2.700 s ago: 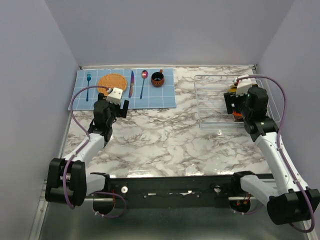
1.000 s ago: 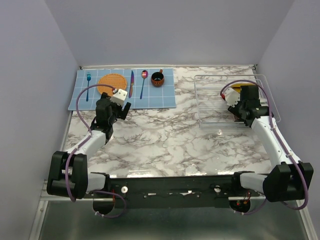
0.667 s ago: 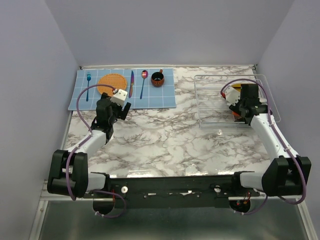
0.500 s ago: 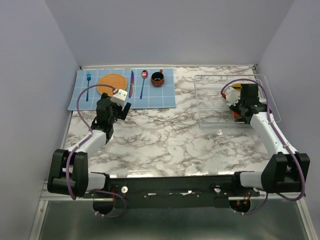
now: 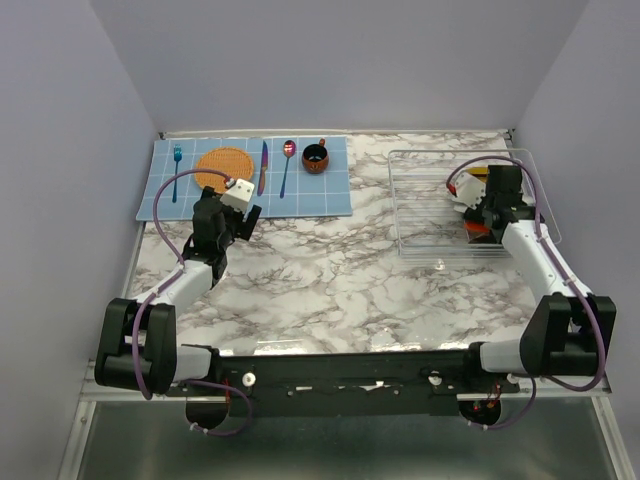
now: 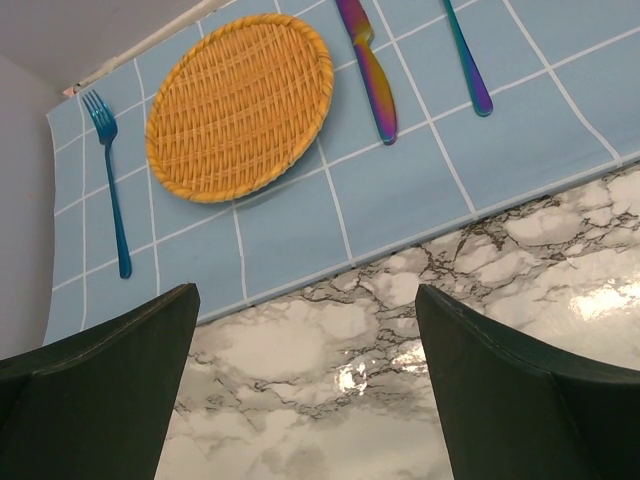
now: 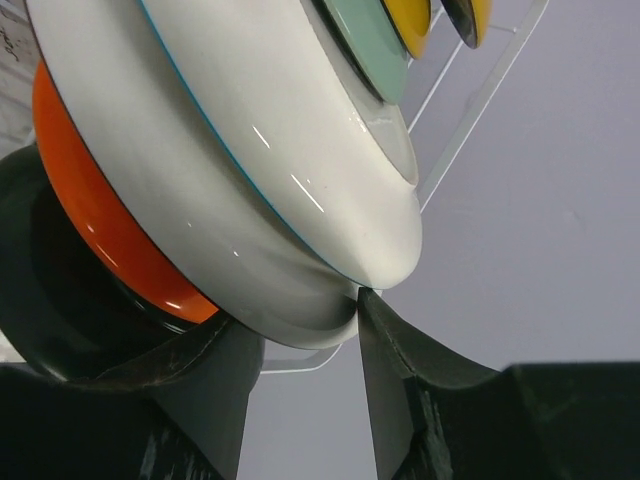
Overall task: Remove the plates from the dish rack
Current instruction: Unload the plate from the dish rack.
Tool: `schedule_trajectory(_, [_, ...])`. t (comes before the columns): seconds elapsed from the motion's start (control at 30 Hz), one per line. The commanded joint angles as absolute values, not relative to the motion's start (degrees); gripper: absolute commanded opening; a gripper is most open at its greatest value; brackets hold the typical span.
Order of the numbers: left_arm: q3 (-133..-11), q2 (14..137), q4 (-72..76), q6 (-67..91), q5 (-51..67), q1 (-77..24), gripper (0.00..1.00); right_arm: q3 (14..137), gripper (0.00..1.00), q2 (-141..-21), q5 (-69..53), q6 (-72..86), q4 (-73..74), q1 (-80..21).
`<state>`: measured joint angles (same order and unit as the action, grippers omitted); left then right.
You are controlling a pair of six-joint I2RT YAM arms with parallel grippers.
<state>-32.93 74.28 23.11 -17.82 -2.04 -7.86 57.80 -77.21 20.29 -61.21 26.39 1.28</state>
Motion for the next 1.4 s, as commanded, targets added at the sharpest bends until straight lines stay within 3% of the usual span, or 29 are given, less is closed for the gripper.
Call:
schedule_trajectory(0.0, [-31.73,74.71,25.05,-18.54,-3.87,-7.47,0.99,57.66,0.52,-78.92,20.48,-64.51,23.73,2.55])
schedule_trajectory(0.57, [-31.47,74.88,25.14,-18.37,-4.39,-7.47,0.99,55.02,0.51,-82.71,20.39,-68.47,15.12,3.43])
schedule_trajectory(0.83, [-31.38,74.71,25.31,-18.19,-4.57,-7.47,0.99,46.15,0.52,-81.74,20.92,-72.86,0.64,3.43])
schedule_trajectory(1.23, [-31.55,74.71,24.52,-17.93,-4.31,-7.47,0.99,45.88,0.24,-80.95,20.56,-71.37,-0.09,3.43])
schedule_trajectory(1.37, [-31.29,74.36,24.43,-18.02,-4.31,-7.47,0.99,45.44,0.01,-80.25,21.18,-70.93,2.11,3.43])
